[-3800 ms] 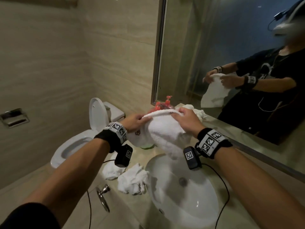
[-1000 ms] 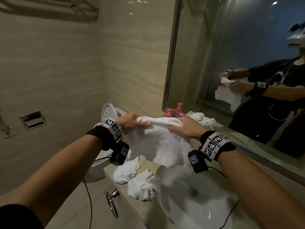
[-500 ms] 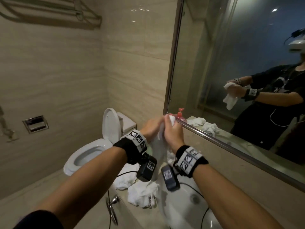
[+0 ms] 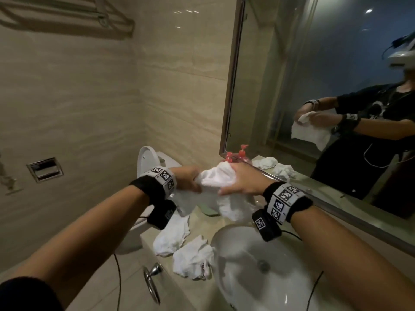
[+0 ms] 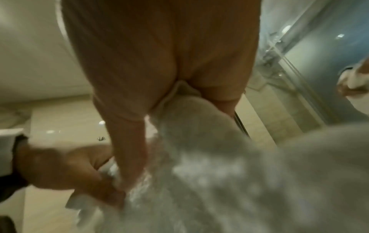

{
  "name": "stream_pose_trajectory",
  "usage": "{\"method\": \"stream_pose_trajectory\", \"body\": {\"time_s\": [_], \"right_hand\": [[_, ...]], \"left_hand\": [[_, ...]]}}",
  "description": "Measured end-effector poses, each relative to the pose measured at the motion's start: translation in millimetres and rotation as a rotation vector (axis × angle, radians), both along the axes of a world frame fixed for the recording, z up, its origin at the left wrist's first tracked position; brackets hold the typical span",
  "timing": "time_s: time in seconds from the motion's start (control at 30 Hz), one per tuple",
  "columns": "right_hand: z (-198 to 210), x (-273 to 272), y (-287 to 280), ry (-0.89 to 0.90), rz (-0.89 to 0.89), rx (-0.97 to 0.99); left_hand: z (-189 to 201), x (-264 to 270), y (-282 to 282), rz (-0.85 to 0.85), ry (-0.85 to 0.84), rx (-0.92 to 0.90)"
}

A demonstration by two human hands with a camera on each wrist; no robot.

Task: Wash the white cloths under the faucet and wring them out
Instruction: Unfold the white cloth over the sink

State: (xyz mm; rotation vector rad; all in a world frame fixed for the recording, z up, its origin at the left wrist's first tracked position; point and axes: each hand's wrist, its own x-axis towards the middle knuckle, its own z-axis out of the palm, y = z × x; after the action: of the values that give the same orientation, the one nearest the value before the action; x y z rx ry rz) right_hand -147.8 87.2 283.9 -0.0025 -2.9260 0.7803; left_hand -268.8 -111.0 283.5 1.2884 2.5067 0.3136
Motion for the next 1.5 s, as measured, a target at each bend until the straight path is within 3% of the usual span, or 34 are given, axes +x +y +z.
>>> {"method": "stream_pose_trajectory", "body": {"time_s": [0.07,0.13,0.23,0.3,0.4,0.5,0.6,0.73,0.87,0.9,0.97,1.07,1.17,1.27,1.33,1.43,1.5], "right_hand": [[-1.6,1.6,5.6,-0.092,-0.008,0.163],[-9.6,4.9,16.6,-0.095,-0.055,0.078],[-20.1,9.3,26.6,-0.062,-0.225,-0.554],[-30.3,5.7,15.9,0.116,-0.337,-0.774],[-43.5,-11.1,-27.5,0.376,-0.418,-0.710],[-40.5,-27.6,-53.0,0.357,-0.513,-0.756],[-32.9,-34.1,-42.1,0.374,-0.666,-0.752],[-44.8,-36.3,-55.3,0.410,-0.601,-0.783],[-35.8,-33.2,-28.9,0.347,-0.609,-0.652],[-31.9,-29.9,-21.2,0.358,-0.567,-0.667],[-26.3,-20.7,-13.5,0.352,-0.428,-0.650],[-15.2,-7.7,-2.7,0.175,-0.156,-0.429],[-3.2,-3.7,8.9,-0.013,-0.030,0.018],[-1.7,-6.3,18.5,-0.026,-0.058,0.107],[-4.0,-7.9,31.1,-0.036,-0.159,-0.095],[-7.2,-9.9,35.9,-0.039,-0.322,-0.697],[-5.6,-16.6,29.8,0.096,-0.445,-0.847]], "left_hand": [[2.3,-4.6,-4.5,0.015,0.006,0.021],[3.6,-9.1,-9.2,0.062,-0.062,0.126],[-0.9,-9.5,-7.1,0.177,-0.296,0.353],[-4.0,-2.0,2.4,0.261,-0.421,0.488],[-2.5,7.7,23.8,0.456,-0.470,0.624],[-4.1,24.5,46.6,0.417,-0.445,0.586],[-9.6,38.6,59.1,0.449,-0.581,0.625],[-2.8,31.6,58.2,0.488,-0.599,0.665],[0.2,35.2,43.6,0.347,-0.761,0.626],[1.2,32.5,38.8,0.271,-0.710,0.568],[6.4,22.3,30.1,0.109,-0.437,0.330],[13.7,6.5,18.1,0.081,0.002,0.060],[18.0,-11.8,5.6,0.106,0.078,0.054],[24.3,-26.4,0.2,0.111,-0.021,0.161],[27.6,-30.9,-3.5,0.170,-0.090,0.298],[26.5,-31.2,0.5,0.254,-0.456,0.566],[25.9,-27.0,7.7,0.264,-0.609,0.694]]}}
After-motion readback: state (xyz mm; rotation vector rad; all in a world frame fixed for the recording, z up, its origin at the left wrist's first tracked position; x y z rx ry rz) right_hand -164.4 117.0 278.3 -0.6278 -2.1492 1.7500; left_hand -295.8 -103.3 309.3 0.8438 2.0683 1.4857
